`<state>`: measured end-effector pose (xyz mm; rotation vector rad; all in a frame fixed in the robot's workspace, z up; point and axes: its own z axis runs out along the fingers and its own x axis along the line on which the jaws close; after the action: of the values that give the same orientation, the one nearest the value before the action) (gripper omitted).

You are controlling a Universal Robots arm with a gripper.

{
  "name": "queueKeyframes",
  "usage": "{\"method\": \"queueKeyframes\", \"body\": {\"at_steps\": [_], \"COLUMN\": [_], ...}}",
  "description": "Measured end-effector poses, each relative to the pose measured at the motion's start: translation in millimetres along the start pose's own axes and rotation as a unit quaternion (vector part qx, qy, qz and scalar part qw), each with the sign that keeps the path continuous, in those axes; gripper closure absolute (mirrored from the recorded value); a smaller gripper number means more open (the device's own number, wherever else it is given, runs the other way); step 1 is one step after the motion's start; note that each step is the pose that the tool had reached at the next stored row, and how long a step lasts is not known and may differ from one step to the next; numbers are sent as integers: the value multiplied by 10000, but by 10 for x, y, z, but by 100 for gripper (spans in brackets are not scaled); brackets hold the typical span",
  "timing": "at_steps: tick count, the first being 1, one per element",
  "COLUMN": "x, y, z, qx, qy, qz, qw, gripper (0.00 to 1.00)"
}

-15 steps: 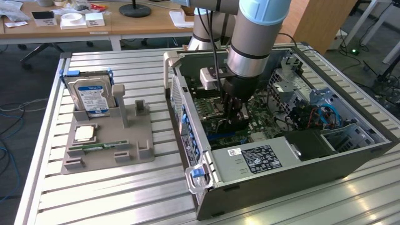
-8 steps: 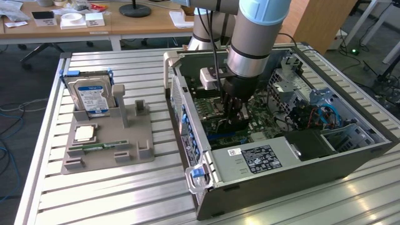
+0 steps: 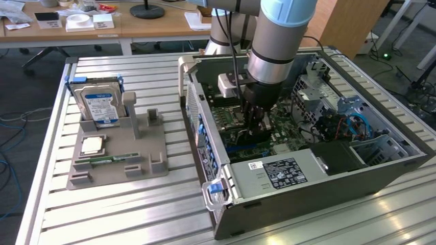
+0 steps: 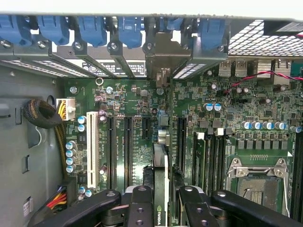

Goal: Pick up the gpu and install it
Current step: 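Insert the gpu into the slot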

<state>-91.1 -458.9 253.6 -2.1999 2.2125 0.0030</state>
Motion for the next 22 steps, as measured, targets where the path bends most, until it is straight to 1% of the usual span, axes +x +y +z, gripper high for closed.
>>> {"method": "queueKeyframes", "body": {"at_steps": [7,22], "x": [-1,0], "y": [0,0], "z": [-30,-18], "qx": [0,0], "qy": [1,2], "qz": [0,64], "qw": [10000,10000], "gripper": [75,75]}}
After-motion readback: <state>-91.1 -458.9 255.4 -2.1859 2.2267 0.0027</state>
